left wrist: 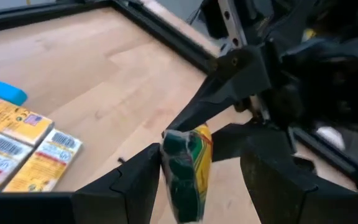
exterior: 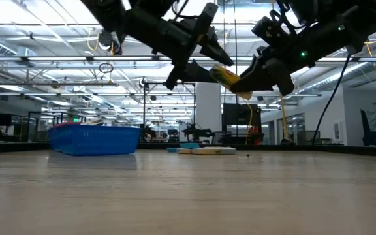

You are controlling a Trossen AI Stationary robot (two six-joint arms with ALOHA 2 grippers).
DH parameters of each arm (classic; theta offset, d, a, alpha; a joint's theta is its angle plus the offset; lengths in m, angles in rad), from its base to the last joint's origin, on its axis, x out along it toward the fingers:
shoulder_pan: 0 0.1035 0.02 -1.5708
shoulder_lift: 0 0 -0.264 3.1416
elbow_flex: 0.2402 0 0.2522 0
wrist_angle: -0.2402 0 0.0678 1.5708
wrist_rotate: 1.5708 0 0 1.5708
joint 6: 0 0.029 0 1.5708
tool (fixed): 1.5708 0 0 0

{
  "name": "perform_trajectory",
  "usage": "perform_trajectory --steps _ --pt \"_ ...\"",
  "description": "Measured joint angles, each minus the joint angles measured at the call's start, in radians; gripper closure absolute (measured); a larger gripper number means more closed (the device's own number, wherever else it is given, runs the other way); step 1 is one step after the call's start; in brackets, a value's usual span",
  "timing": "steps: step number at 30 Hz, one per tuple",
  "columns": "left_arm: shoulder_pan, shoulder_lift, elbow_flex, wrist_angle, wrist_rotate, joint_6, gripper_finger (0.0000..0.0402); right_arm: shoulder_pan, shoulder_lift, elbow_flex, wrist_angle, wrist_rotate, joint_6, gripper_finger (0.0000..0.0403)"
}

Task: Pick & Place School Supplies
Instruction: Put the yellow crayon box into the middle blue bin

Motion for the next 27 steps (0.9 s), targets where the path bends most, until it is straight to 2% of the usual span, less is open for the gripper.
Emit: perform_trajectory --steps 4,12,15,22,27 --pt "0.003 0.01 0.034 -0.077 -0.004 0.008 0.0179 0.0 0.0 0.0 0.005 -0.005 0.0 0.0323" --pt "0.006 0.011 0.033 -0.083 0.003 0.004 0.0184 0.0 0.0 0.0 0.009 -0.004 -0.003 0.0325" --pt "0.008 0.011 0.032 -0.082 0.002 0.003 0.0214 0.0 0.0 0.0 0.008 -0.005 -0.01 0.0322" --pt "0.028 0.011 0.031 -0.083 0.021 0.005 0.033 -0.001 0.0 0.0 0.002 -0.003 -0.007 0.0321" --pt "0.039 0.007 0.031 -0.079 0.025 0.028 0.0332 -0.001 0.0 0.001 0.003 0.001 0.044 0.0304"
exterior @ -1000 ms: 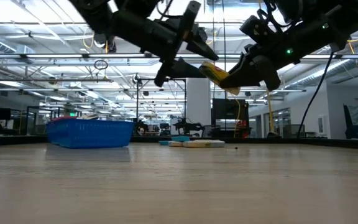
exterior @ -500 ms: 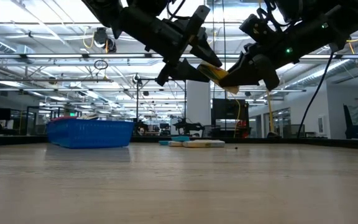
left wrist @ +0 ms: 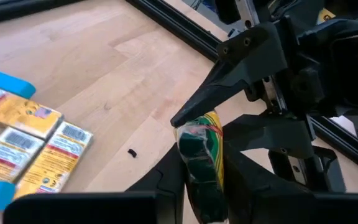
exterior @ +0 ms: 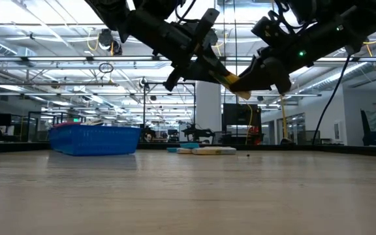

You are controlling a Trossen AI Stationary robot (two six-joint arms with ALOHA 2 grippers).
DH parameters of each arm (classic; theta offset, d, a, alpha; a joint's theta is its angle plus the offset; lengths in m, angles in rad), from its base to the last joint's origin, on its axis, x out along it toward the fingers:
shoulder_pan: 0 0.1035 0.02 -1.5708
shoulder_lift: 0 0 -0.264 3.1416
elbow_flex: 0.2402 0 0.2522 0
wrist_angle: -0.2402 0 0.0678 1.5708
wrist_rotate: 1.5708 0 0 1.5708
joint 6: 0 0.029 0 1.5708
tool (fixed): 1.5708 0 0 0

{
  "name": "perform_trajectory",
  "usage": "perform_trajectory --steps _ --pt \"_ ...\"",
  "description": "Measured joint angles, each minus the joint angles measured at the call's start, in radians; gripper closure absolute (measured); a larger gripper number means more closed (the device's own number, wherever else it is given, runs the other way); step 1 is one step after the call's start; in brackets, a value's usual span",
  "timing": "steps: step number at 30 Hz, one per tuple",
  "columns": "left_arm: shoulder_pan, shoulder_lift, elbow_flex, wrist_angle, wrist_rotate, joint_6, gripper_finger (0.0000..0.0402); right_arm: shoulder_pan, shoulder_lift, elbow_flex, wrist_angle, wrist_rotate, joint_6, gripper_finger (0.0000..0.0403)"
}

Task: Pick & Place School Supplies
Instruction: Put the yellow crayon box into the middle blue bin

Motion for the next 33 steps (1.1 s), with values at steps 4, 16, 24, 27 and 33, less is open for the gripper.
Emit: perform_trajectory --steps 4,16,24,27,33 --pt "0.008 -0.012 -0.001 0.004 -0.001 0.026 0.032 0.0 -0.001 0.001 0.006 0.004 0.043 0.028" --pt "0.013 -0.101 -0.002 -0.075 -0.063 0.137 0.0329 -0.026 -0.059 0.001 -0.049 -0.007 0.207 0.0226" --pt "0.009 -0.203 0.001 -0.133 -0.121 0.234 0.0329 -0.026 -0.202 -0.021 -0.198 -0.03 0.262 0.0209" --pt "0.0 -0.227 0.0 -0.16 -0.146 0.25 0.0329 -0.025 -0.25 -0.059 -0.188 -0.047 0.263 0.0211" --pt "-0.005 -0.265 -0.001 -0.269 -0.253 0.25 0.0329 -0.027 -0.335 -0.12 -0.16 -0.044 0.263 0.0212"
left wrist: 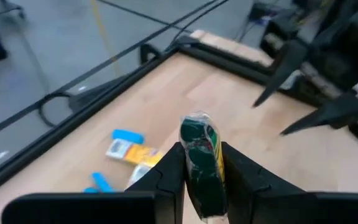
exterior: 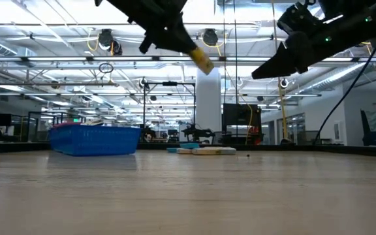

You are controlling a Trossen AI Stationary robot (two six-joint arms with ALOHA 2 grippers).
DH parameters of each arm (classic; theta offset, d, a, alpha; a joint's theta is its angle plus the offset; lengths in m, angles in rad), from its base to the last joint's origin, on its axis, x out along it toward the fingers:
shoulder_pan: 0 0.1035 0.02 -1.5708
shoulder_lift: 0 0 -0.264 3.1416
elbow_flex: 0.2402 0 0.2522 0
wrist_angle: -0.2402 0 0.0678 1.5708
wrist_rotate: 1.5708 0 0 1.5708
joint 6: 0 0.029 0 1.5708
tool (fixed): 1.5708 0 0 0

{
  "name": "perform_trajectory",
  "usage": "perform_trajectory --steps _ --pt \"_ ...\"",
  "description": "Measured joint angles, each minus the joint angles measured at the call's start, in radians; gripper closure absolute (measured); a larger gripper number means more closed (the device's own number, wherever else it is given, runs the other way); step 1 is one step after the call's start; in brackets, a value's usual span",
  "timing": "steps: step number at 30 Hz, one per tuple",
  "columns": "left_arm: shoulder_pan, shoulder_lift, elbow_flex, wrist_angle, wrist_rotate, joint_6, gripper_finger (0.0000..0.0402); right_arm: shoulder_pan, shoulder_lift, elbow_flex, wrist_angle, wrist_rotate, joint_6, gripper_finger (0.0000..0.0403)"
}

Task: Pick & Place School Supplies
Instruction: Put the yellow crayon box into the middle blue bin

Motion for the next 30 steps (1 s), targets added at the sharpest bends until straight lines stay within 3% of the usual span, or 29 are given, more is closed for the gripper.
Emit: perform_trajectory --steps 5,11,19,25,30 --pt "-0.011 -0.019 -0.017 -0.015 -0.075 0.01 0.0329 -0.009 -0.058 -0.046 0.0 0.014 0.011 0.0212" --pt "-0.01 -0.064 -0.125 0.056 -0.089 -0.027 0.0329 -0.025 -0.106 -0.072 0.001 0.014 0.036 0.0214" --pt "-0.013 -0.249 -0.302 0.037 -0.23 -0.152 0.033 -0.026 -0.116 -0.103 -0.001 0.013 0.052 0.0215" --pt "-0.031 -0.401 -0.346 -0.245 -0.443 -0.348 0.033 -0.032 -0.116 -0.103 0.018 0.013 0.052 0.0217" --pt "-0.04 -0.448 -0.347 -0.509 -0.499 -0.56 0.033 -0.033 -0.116 -0.103 0.015 0.012 0.057 0.0218"
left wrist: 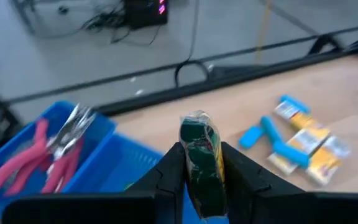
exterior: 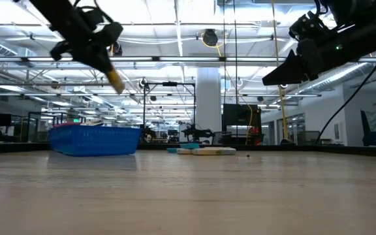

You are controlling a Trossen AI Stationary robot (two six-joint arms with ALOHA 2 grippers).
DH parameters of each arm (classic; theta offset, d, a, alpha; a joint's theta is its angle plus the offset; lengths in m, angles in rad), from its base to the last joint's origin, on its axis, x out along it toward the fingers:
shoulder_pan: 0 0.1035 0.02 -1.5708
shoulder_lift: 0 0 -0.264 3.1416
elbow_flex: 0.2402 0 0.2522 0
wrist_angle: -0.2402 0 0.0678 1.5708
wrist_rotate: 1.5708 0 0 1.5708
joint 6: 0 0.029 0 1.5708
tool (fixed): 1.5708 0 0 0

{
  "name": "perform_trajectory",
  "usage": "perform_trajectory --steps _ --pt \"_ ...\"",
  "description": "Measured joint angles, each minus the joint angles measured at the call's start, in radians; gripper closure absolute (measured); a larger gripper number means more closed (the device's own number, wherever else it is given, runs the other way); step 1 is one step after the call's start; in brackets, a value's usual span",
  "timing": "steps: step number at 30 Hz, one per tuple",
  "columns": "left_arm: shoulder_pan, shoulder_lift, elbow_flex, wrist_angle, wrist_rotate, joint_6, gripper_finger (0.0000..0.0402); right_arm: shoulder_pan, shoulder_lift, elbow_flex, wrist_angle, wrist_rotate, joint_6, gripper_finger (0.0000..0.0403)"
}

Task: Pick & Place School Supplies
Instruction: Put the yellow crayon box into the middle blue bin

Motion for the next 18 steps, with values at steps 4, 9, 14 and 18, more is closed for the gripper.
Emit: perform_trajectory --steps 4,9,14,18 --pt "0.0 0.0 0.0 -0.191 -0.018 -0.179 0.033 0.0 0.0 0.0 0.0 0.0 0.003 0.0219" --pt "0.003 0.037 -0.001 -0.375 -0.046 -0.382 0.033 0.0 0.0 0.0 0.011 0.0 0.003 0.0218" --pt "0.02 0.092 -0.012 -0.395 -0.039 -0.454 0.0325 0.0 0.0 0.0 0.01 0.0 0.003 0.0221" --pt "0.045 0.142 -0.048 -0.35 -0.024 -0.455 0.032 0.0 0.0 0.0 0.013 -0.001 0.003 0.0222"
